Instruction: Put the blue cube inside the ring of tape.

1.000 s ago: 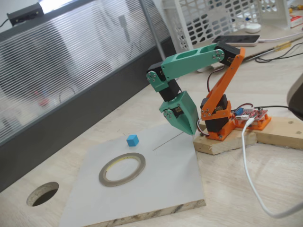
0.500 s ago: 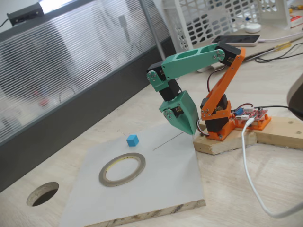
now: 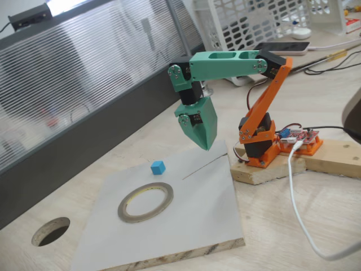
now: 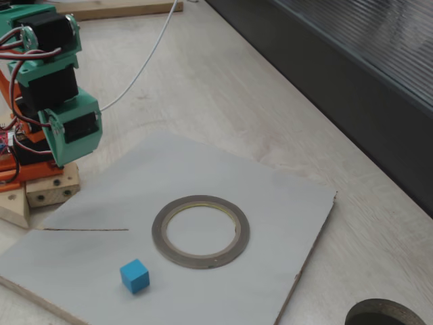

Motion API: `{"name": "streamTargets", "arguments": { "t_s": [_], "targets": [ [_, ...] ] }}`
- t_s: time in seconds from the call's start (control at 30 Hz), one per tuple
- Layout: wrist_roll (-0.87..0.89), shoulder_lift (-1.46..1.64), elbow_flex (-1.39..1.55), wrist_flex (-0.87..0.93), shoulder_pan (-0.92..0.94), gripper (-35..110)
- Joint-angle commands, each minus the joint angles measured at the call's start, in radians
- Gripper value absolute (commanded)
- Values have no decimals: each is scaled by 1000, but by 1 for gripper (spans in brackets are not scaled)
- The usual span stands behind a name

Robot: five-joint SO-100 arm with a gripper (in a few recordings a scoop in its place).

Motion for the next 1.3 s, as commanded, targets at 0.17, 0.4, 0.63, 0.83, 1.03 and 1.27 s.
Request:
{"name": "streamTargets", "arguments": {
  "t_s": [0.17,0.4,0.63,0.83,1.03,1.27],
  "targets": [
    [-2,15,-25,3,164,0],
    [-2,18,-23,3,190,0],
    [6,17,-25,3,189,0],
    [8,15,-25,2,178,0],
    [8,-3,-29,-2,179,0],
    [5,-230,-100,-120,187,0]
  ]
}}
